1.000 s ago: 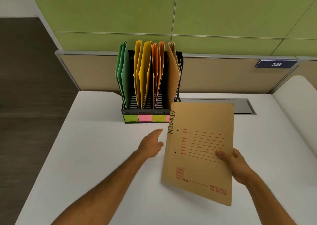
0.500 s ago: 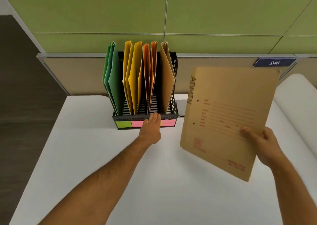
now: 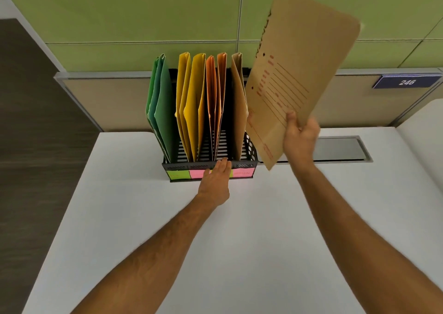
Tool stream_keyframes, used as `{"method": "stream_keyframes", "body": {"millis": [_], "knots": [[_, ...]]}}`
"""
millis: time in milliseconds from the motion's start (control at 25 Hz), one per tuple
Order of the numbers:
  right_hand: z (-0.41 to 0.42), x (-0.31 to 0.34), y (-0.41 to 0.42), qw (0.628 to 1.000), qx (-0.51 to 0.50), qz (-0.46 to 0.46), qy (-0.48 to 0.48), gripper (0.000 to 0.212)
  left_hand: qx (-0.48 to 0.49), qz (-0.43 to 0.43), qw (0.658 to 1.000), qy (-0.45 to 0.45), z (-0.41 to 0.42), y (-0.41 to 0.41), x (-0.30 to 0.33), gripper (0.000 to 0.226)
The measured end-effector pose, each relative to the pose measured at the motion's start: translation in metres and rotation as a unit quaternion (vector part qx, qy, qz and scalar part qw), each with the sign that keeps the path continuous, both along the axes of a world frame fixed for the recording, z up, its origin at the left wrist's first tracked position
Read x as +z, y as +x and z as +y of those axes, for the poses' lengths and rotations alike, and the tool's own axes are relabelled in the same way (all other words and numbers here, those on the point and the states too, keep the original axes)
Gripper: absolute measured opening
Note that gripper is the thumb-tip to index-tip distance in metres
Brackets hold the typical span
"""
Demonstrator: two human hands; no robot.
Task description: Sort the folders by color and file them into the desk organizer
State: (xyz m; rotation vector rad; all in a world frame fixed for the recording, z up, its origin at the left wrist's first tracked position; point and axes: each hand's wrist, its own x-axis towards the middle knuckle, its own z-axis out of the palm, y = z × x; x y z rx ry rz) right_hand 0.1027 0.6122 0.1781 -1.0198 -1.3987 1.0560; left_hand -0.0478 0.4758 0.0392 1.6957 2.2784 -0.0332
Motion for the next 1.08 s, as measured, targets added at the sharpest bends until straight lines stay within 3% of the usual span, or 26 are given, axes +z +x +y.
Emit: {"method": "stream_keyframes", "body": {"millis": [280, 520, 720, 880, 1080], "knots": [[0.014, -0.034, -0.066, 0.996, 0.015, -0.087, 0.030, 0.034, -0.006, 0.020, 1.000, 0.008, 0.002, -0.002, -0.002, 0.090], [0.007, -0.068, -0.079, 0.988, 0.026, -0.154, -0.012, 0.029, -0.008, 0.034, 0.999, 0.009, 0.004, -0.003, -0.005, 0.088], [0.009, -0.093, -0.085, 0.959, 0.122, -0.255, -0.027, 0.035, -0.005, 0.028, 0.999, 0.015, 0.005, -0.002, -0.004, 0.088], [0.002, -0.132, -0.072, 0.902, 0.153, -0.400, -0.053, 0.029, 0.010, 0.021, 1.000, 0.010, 0.007, -0.004, -0.008, 0.089], [-0.007, -0.111, -0.062, 0.922, 0.182, -0.334, -0.077, 0.029, 0.012, -0.028, 0.999, 0.019, 0.004, -0.003, -0.001, 0.087]]}}
